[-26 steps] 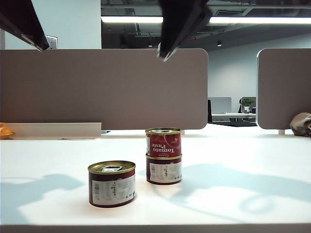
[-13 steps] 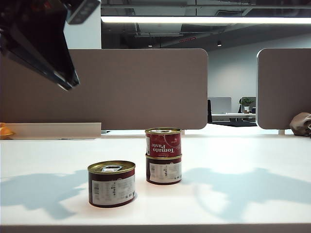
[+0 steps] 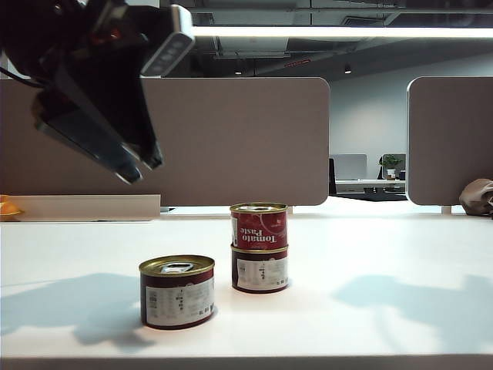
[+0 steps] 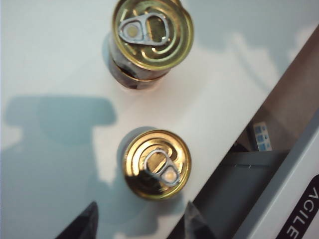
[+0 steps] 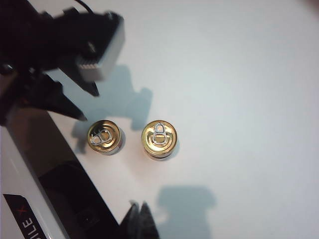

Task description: Pick up the cans one by one and stack them together.

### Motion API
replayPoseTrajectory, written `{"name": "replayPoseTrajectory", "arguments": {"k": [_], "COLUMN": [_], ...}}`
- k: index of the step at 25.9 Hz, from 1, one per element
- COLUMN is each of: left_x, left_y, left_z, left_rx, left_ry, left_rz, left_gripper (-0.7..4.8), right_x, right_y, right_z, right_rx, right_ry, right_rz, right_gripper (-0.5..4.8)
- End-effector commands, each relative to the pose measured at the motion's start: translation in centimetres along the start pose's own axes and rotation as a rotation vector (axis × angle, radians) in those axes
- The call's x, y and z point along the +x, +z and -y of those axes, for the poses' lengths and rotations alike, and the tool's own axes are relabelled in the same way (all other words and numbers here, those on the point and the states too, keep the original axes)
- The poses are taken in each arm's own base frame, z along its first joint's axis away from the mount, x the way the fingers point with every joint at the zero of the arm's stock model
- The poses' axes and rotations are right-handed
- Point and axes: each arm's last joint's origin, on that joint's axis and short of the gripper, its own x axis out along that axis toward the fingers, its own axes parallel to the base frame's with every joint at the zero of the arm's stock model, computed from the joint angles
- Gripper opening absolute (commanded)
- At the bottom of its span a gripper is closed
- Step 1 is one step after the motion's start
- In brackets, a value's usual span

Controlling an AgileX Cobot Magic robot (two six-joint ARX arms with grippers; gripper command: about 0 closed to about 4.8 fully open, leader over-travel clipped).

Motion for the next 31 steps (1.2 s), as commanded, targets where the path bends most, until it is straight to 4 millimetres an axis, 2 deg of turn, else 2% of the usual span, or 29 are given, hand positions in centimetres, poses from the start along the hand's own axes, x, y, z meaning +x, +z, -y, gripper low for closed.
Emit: {"name": "replayPoseTrajectory", "arguments": {"k": [1, 4, 5, 9, 10, 12, 18, 31], "left_x": [1.2, 3.0, 3.9, 5.4, 6.0, 6.5, 7.3, 7.3], "left_y": [0.4, 0.5, 0.6, 0.5, 0.5, 0.5, 0.6, 0.8], "left_z": [0.7, 1.4, 1.6, 1.6, 1.6, 1.5, 1.2, 1.6], "left_rx": [0.017, 0.04, 0.039, 0.017, 0.011, -0.004, -0.008, 0.013], "left_ry": [-0.013, 0.024, 0.036, 0.027, 0.026, 0.033, 0.04, 0.059], "left_rz": [-0.018, -0.071, -0.097, -0.137, -0.15, -0.155, -0.167, -0.158], "left_gripper": [2.61, 3.1, 3.11, 3.26, 4.02, 4.4, 4.39, 4.35], "right_x": [-1.0, -1.9, -2.3, -3.0, -3.3, -3.5, -3.8, -3.9], "right_y": [-0.2, -0.5, -0.7, -1.0, -1.2, -1.4, -1.7, -1.7], "right_z": [-0.2, -0.3, -0.4, -0.5, -0.6, -0.6, -0.7, -0.7], "right_rx": [0.003, 0.005, 0.014, 0.02, 0.02, 0.021, 0.022, 0.022], "right_ry": [-0.001, -0.003, -0.004, -0.006, -0.006, -0.006, -0.004, -0.008], "right_rz": [0.032, 0.048, 0.056, 0.067, 0.066, 0.063, 0.054, 0.052], "right_gripper": [-0.05, -0.05, -0.05, -0.05, -0.05, -0.05, -0.05, -0.05]}}
